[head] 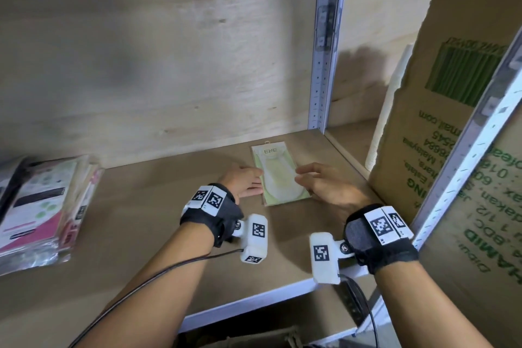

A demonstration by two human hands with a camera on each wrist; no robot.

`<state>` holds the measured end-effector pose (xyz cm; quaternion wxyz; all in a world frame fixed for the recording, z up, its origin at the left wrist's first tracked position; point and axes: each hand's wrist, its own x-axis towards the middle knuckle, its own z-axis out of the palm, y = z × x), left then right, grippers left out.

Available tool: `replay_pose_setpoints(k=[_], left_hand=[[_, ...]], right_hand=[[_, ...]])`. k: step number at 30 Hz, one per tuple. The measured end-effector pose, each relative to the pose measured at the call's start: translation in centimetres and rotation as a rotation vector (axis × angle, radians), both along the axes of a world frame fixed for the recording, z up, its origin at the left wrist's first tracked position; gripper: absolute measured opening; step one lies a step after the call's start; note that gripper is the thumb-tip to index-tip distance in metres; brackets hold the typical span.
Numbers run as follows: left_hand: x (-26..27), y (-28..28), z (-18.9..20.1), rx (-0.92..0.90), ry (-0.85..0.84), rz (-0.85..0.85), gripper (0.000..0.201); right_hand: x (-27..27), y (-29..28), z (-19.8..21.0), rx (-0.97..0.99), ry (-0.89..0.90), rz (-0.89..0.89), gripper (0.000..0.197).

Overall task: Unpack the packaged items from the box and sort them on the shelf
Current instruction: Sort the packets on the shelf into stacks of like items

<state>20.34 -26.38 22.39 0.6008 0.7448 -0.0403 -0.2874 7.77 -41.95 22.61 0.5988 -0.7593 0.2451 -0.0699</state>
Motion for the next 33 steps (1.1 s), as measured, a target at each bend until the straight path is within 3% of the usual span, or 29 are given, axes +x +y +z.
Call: replay_pose_setpoints(k=[8,22,27,29,33], left_hand=[[1.1,-4.9,-0.1,-0.038,0.043,-0.013,0.026],[0.5,-6.7,-0.7,-0.088,0.039,-0.041,0.03],[0.9,-4.4,-0.2,-0.076,-0.055,0.022,0.027],[0.9,-2.0,0.2,-0.095,-0.089,0.053,0.017],[0.6,4.6,1.5,-0.124,-0.15,0.109,0.012]], right_hand=[[0.2,-3.2,0.2,-0.037,0.0,-0.009,0.026],[-0.2,-4.5,0.2,-0.053,0.004,-0.075,0.027],[-0.6,-4.0,0.6,-0.171,-0.021,-0.135,0.021],[-0.8,-3.4,1.2,-0.204,-0.071,-0.168,0.017],[-1.0,0.1,2.1,-0.113,-0.149,-0.107,0.011]])
